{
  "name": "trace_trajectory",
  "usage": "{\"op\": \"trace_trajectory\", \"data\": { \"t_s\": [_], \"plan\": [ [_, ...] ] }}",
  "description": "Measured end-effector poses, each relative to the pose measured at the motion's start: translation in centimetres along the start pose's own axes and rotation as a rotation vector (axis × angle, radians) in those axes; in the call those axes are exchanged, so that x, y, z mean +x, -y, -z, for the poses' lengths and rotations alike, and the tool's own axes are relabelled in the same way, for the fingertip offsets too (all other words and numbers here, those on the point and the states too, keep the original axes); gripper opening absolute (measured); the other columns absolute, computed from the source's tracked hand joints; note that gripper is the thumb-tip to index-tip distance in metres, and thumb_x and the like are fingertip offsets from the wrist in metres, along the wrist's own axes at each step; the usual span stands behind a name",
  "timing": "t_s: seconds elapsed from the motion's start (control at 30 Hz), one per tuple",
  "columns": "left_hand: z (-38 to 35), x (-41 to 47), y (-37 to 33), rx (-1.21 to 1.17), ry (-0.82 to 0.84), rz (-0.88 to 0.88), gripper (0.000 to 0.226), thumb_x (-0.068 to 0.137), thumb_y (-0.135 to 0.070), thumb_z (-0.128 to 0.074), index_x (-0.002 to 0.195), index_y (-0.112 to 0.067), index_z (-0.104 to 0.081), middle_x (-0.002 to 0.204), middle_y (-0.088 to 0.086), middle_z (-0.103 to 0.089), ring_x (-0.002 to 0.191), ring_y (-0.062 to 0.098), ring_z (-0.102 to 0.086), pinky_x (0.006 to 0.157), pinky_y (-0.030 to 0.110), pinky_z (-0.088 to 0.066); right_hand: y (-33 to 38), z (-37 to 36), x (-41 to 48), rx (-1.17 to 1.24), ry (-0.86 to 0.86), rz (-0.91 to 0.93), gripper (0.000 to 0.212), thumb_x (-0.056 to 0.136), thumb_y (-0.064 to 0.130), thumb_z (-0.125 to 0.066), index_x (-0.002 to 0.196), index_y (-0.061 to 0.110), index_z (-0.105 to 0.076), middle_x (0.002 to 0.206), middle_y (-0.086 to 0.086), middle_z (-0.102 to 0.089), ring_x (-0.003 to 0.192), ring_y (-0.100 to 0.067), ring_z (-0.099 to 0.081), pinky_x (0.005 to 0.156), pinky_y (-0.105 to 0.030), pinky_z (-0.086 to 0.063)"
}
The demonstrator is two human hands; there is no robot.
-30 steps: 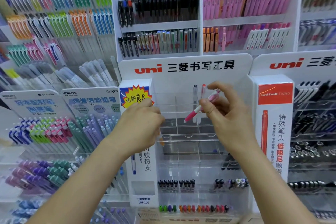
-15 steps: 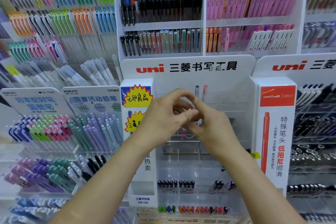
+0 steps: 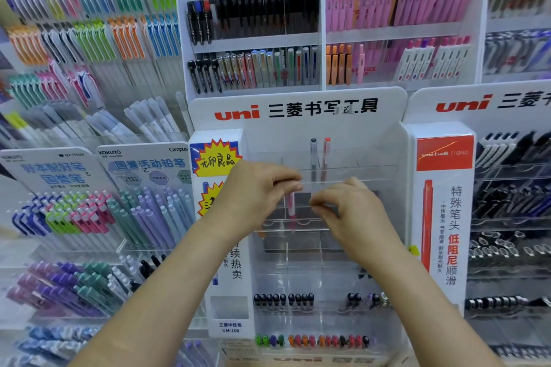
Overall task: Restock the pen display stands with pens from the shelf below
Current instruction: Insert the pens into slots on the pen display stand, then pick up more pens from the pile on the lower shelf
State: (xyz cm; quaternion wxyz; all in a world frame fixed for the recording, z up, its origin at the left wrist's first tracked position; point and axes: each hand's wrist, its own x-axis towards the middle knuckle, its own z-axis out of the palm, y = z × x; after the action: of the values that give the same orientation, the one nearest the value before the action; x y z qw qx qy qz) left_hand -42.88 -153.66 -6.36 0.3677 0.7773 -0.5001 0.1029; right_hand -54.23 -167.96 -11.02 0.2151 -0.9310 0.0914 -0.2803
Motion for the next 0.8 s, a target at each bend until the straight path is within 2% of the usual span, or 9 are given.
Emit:
{"op": "trace_trajectory", "data": {
  "t_s": [0.1,0.17,0.27,0.43,0.5,0.67,0.8],
  "plan": [
    [-0.4,-0.1,-0.2,0.125,0.132,-0.056,0.021,0.086,-0.031,-0.062,0.088,-0.015,-0.076,0.078,-0.001,-0.073,0.075,0.014,-0.065,0.071,0.032,-0.049,-0.1,-0.4,0.1,-0.026,-0.032,0.035,0.010,0.084,0.007,-0.072,0.081,0.016,-0.074,0.073,0.006,-0.068,0.073,-0.020,-0.047,0.060,-0.031,-0.040],
    [-0.6,-0.3,-0.3,0.169,0.188,-0.049,0.017,0.089,-0.029,-0.064,0.093,-0.017,-0.076,0.079,-0.002,-0.072,0.076,0.015,-0.064,0.072,0.032,-0.049,-0.1,-0.6,0.2,-0.041,-0.042,0.048,0.012,0.083,0.004,-0.072,0.081,0.016,-0.074,0.073,0.004,-0.069,0.071,-0.020,-0.047,0.059,-0.032,-0.042],
    [-0.7,-0.5,-0.7,0.232,0.162,-0.039,0.015,0.089,-0.028,-0.066,0.095,-0.019,-0.076,0.079,-0.002,-0.072,0.078,0.016,-0.062,0.073,0.031,-0.048,-0.3,-0.6,0.2,-0.050,-0.042,0.058,0.012,0.083,0.003,-0.070,0.082,0.014,-0.074,0.074,0.002,-0.069,0.071,-0.019,-0.044,0.059,-0.032,-0.041],
    [-0.6,-0.6,-1.2,0.307,0.168,0.036,0.020,0.092,-0.034,-0.061,0.100,-0.020,-0.073,0.088,-0.003,-0.071,0.087,0.014,-0.058,0.078,0.030,-0.045,-0.3,-0.8,0.2,-0.076,-0.052,0.064,0.016,0.076,-0.003,-0.074,0.076,0.014,-0.073,0.067,0.002,-0.067,0.069,-0.022,-0.049,0.053,-0.036,-0.047],
    [-0.6,-0.6,-1.2,0.318,0.170,0.045,0.021,0.093,-0.034,-0.059,0.102,-0.020,-0.072,0.090,-0.002,-0.071,0.088,0.015,-0.058,0.079,0.030,-0.046,-0.2,-0.7,-0.1,-0.085,-0.069,0.084,0.018,0.075,-0.004,-0.075,0.080,0.013,-0.075,0.070,0.002,-0.069,0.069,-0.022,-0.051,0.053,-0.035,-0.048],
    [-0.3,-0.7,-0.8,0.322,0.198,0.002,0.020,0.093,-0.033,-0.060,0.100,-0.020,-0.073,0.089,-0.003,-0.071,0.087,0.016,-0.059,0.076,0.029,-0.043,0.6,0.5,-2.2,-0.006,-0.092,-0.001,0.021,0.091,0.006,-0.062,0.107,0.015,-0.073,0.098,0.004,-0.072,0.089,-0.016,-0.053,0.076,-0.025,-0.043],
    [-0.4,-0.8,-0.4,0.292,0.223,-0.062,0.022,0.094,-0.030,-0.058,0.104,-0.017,-0.073,0.093,0.000,-0.072,0.089,0.017,-0.061,0.078,0.029,-0.046,1.4,1.9,-5.6,0.107,-0.116,-0.196,0.023,0.096,0.014,-0.057,0.113,0.020,-0.070,0.104,0.010,-0.069,0.094,-0.009,-0.059,0.084,-0.030,-0.052]
  ]
}}
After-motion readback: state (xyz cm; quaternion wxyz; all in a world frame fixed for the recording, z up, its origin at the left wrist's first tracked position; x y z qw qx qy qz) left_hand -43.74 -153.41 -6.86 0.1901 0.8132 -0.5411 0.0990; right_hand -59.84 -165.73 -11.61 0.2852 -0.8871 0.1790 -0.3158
